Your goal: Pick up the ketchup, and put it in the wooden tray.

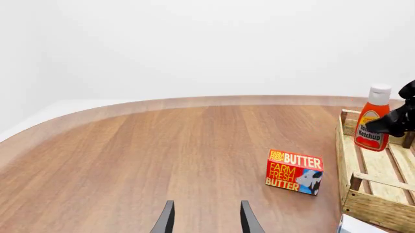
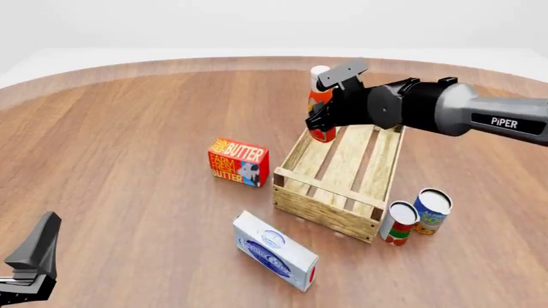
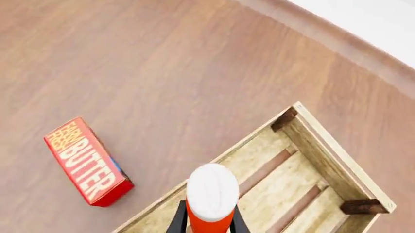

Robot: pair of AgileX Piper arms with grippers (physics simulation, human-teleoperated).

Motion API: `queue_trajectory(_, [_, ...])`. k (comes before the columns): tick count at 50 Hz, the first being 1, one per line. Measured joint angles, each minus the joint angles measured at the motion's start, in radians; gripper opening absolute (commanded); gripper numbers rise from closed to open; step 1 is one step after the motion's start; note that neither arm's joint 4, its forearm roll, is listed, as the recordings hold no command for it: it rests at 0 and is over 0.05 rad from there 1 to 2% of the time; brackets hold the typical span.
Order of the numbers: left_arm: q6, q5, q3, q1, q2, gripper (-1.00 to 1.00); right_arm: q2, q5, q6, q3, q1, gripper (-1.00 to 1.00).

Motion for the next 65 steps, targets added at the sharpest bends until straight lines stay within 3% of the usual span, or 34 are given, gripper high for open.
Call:
queue_trajectory(25, [0.000,0.000,0.000,0.000,0.000,1.00,0.085,-0.080,0.007,0.037,-0.140,-1.00])
queue_trajectory(65, [0.000,0.000,0.000,0.000,0.000,1.00,0.187,-0.224,0.085,0.069,-0.174,-1.00])
